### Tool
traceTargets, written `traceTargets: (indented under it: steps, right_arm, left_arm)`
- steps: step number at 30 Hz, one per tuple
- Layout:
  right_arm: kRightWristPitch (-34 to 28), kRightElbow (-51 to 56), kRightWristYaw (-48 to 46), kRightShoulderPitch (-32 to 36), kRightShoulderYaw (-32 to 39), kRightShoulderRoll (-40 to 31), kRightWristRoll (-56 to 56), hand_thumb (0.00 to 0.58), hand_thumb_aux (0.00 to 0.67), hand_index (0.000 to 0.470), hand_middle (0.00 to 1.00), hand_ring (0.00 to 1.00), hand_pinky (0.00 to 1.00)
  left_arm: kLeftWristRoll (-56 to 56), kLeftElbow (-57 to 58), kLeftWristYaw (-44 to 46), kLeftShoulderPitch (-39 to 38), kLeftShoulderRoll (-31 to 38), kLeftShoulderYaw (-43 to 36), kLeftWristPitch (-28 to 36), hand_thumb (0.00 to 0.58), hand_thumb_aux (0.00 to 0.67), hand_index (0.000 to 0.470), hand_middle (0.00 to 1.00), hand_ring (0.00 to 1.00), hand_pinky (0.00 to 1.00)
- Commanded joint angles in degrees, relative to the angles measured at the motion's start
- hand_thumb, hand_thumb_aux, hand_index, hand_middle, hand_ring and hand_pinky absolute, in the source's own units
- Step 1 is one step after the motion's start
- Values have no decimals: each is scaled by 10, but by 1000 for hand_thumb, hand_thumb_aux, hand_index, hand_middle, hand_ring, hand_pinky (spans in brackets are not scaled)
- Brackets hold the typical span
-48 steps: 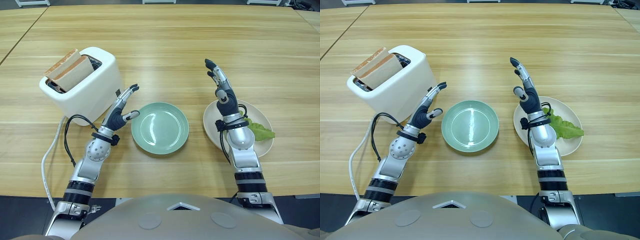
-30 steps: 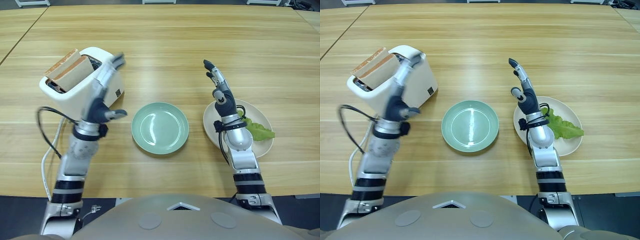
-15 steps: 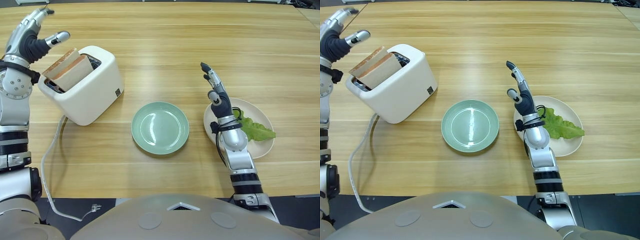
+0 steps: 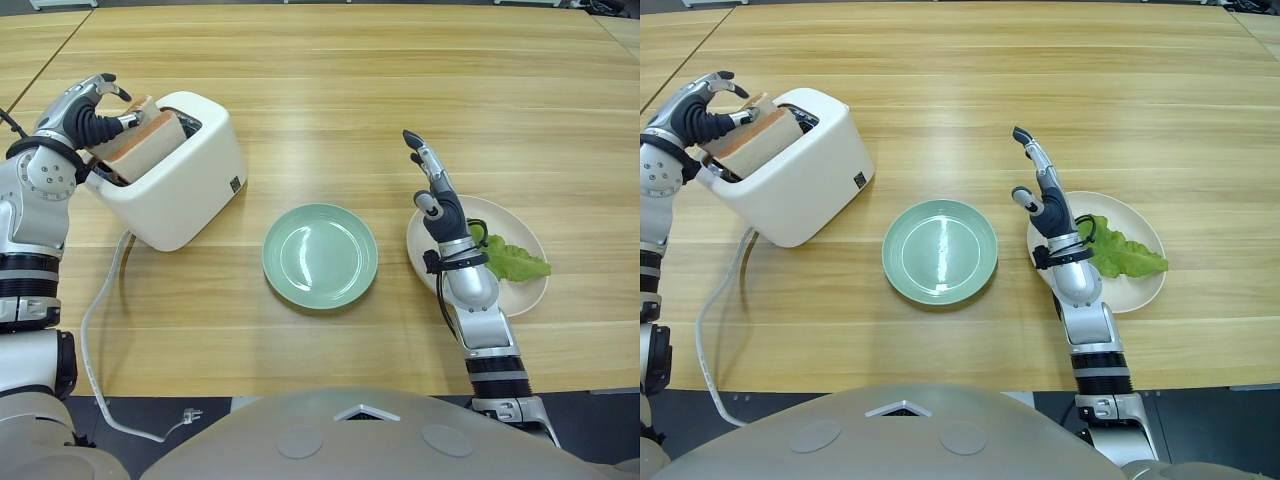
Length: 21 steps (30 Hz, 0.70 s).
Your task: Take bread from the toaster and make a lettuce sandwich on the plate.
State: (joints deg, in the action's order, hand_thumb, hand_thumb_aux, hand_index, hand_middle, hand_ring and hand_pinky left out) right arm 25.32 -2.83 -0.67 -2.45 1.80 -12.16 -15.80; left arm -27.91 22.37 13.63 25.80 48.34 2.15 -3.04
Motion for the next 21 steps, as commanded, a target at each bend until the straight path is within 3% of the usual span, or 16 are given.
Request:
traceTargets:
  steps: [1,2,8,14,21]
  right_arm:
    - [1,-14,2,-9,3,-4,-9,0,0,0,0,0,0]
    - [1,-15,2,-10,3,-4,-9,0,0,0,0,0,0]
    - [-1,-20,3,-11,3,-4,-11,0,0,0,0,0,0]
    - [-4,-21,4,-10,2,-4,-10,0,0,0,0,0,0]
    - [-13,-13,-2,10,2,1,6,0,0,0,0,0,0]
  left_arm:
    - [1,7,13,2,5,-14,8,561,549,385,0,0,0]
    - [5,1,19,0,3,-15,8,580,670,470,0,0,0]
    - [29,-24,45,-10,-4,-18,9,580,670,470,0,0,0]
    - [70,-93,-45,23,-17,61,-15,580,670,470,0,0,0]
    - [299,-280,29,2,-81,155,66,580,670,470,0,0,0]
